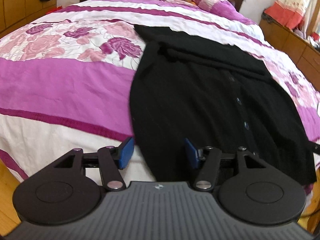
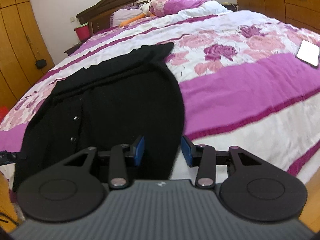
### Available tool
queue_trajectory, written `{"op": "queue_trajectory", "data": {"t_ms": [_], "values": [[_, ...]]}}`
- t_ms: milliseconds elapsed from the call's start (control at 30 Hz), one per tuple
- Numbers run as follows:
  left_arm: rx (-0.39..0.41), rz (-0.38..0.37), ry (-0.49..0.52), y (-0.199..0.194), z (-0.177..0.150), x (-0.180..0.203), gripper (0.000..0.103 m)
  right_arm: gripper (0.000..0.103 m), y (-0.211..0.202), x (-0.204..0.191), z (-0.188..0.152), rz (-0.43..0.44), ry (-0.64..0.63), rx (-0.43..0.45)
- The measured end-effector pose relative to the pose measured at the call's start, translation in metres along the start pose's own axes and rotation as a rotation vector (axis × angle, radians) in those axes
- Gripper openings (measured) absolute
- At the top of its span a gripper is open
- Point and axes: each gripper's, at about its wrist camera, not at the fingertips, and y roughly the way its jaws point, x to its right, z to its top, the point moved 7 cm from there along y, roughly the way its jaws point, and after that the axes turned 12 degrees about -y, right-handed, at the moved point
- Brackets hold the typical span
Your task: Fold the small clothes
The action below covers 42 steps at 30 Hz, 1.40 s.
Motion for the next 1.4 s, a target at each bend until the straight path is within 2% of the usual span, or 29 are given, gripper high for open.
{"op": "queue_trajectory", "data": {"t_ms": [133, 267, 533, 733, 900, 1100, 1167, 1233, 1300, 1367, 1400], "values": [[-0.009, -0.007, 0.01, 0.002, -0.011, 0.001, 0.068, 0.044, -0.003, -0.007, -0.012, 0.008, -0.03, -0.004], [-0.009, -0.01, -0.009, 0.007, -0.017, -0.001, 0.07, 0.054, 0.002, -0.011, -0.023, 0.036, -0.019, 0.002], [-0.009, -0.037, -0.05, 0.009, -0.019, -0.005, 0.071, 0.054, 0.003, -0.008, -0.027, 0.058, 0.014, 0.03], [0.008, -0.086, -0.052, 0.005, -0.021, -0.002, 0.071, 0.058, -0.001, -0.016, -0.027, 0.069, -0.042, 0.047], [0.0, -0.114, -0.001, 0.003, -0.025, 0.008, 0.071, 0.057, -0.007, -0.018, -0.03, 0.097, -0.047, 0.075], [0.012, -0.083, 0.067, 0.015, -0.026, 0.019, 0.071, 0.057, -0.001, -0.022, -0.028, 0.1, -0.077, 0.078], [0.019, -0.071, 0.092, 0.016, -0.026, 0.023, 0.067, 0.054, 0.0, -0.023, -0.027, 0.097, -0.076, 0.087], [0.015, -0.079, 0.11, 0.014, -0.029, 0.025, 0.045, 0.047, -0.002, -0.027, -0.028, 0.09, -0.111, 0.093], [-0.008, -0.098, 0.117, 0.013, -0.032, 0.027, 0.033, 0.036, -0.005, -0.028, -0.029, 0.08, -0.133, 0.098], [-0.017, -0.108, 0.12, 0.014, -0.034, 0.029, 0.031, 0.02, -0.009, -0.026, -0.029, 0.097, -0.118, 0.106], [-0.02, -0.114, 0.117, 0.016, -0.034, 0.029, 0.031, 0.018, -0.011, -0.025, -0.028, 0.114, -0.107, 0.111]]}}
